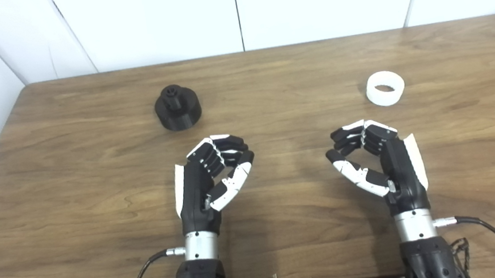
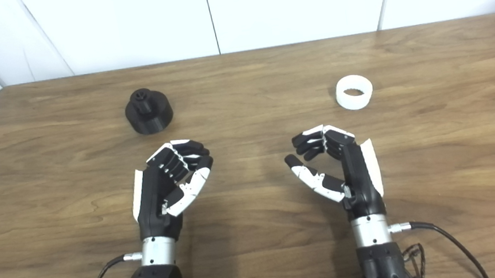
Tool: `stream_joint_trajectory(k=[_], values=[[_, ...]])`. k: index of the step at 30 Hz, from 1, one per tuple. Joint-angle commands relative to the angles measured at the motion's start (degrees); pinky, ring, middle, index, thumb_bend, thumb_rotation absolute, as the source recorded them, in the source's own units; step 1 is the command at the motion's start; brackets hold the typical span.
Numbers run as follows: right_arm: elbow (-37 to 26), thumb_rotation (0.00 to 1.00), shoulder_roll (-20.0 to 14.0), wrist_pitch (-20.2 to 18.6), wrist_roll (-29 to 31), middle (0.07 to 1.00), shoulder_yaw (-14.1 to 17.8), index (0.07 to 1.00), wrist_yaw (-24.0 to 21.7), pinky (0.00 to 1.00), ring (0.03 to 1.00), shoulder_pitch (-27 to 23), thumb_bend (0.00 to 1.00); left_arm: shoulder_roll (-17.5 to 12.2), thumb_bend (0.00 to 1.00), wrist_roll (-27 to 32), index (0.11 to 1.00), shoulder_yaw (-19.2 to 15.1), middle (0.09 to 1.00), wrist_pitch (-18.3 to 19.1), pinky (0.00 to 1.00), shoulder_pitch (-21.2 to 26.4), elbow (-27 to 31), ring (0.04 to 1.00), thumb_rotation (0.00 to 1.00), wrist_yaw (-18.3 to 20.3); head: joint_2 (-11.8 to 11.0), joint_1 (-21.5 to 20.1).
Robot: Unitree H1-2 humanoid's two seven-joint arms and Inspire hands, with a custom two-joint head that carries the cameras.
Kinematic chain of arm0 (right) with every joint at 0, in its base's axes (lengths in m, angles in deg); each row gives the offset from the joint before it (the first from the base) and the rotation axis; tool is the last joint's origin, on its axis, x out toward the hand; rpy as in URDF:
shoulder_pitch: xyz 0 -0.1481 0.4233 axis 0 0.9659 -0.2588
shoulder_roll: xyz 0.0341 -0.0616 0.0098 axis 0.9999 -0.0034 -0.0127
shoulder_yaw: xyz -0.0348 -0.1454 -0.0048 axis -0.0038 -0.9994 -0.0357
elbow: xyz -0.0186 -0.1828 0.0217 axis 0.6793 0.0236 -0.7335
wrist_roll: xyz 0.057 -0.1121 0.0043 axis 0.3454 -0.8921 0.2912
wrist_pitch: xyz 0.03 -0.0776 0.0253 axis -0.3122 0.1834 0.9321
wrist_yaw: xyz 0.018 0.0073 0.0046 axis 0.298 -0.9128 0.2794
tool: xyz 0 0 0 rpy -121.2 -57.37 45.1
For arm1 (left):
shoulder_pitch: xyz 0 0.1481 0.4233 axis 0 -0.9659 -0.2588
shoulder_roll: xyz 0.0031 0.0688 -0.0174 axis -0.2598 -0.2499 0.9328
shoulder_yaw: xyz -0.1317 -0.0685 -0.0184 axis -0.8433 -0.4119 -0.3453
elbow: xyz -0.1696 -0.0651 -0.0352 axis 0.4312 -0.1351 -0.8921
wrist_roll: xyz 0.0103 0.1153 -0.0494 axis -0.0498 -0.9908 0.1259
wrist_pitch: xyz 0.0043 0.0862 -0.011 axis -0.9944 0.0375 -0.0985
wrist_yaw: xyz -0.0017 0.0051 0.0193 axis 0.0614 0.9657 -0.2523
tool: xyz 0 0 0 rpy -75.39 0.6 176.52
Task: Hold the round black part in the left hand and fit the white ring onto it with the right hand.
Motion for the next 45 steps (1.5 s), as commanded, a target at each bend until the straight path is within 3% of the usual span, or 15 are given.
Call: stream_joint_trajectory(k=[1,15,22,26,45], values=[[-1.5,0.16,6.9,0.5,0.0,0.583,0.3,0.495,-0.2,0.45,0.528,1.3,0.5,-0.5,0.49,0.1,0.492,0.2,0.535,-0.4,0.38,-0.1,1.4,0.465,0.07,0.4,0.0,0.1],[-1.5,0.16,6.8,0.7,-0.5,0.58,0.3,0.495,0.0,0.44,0.52,1.5,0.5,-0.5,0.49,-0.1,0.492,0.1,0.534,-0.7,0.38,-0.4,1.4,0.462,0.07,0.7,-0.2,1.5],[-1.1,0.15,5.2,2.9,2.9,0.584,1.2,0.496,-1.2,0.43,0.507,1.9,0.5,0.5,0.49,-2.2,0.491,1.0,0.528,-2.9,0.37,-0.3,-0.6,0.457,0.07,-0.3,-2.1,10.9],[-0.6,0.16,4.1,3.5,3.0,0.592,2.3,0.496,-1.5,0.44,0.516,2.1,0.5,1.2,0.49,-2.8,0.492,1.8,0.535,-3.4,0.38,-0.3,-1.6,0.46,0.07,-0.8,-2.7,13.5],[0.2,0.16,4.5,4.6,5.0,0.592,4.6,0.496,-2.9,0.43,0.506,2.7,0.51,1.3,0.49,-3.6,0.492,2.0,0.555,-4.0,0.4,0.1,-2.1,0.492,0.07,-1.8,-3.1,14.3]])
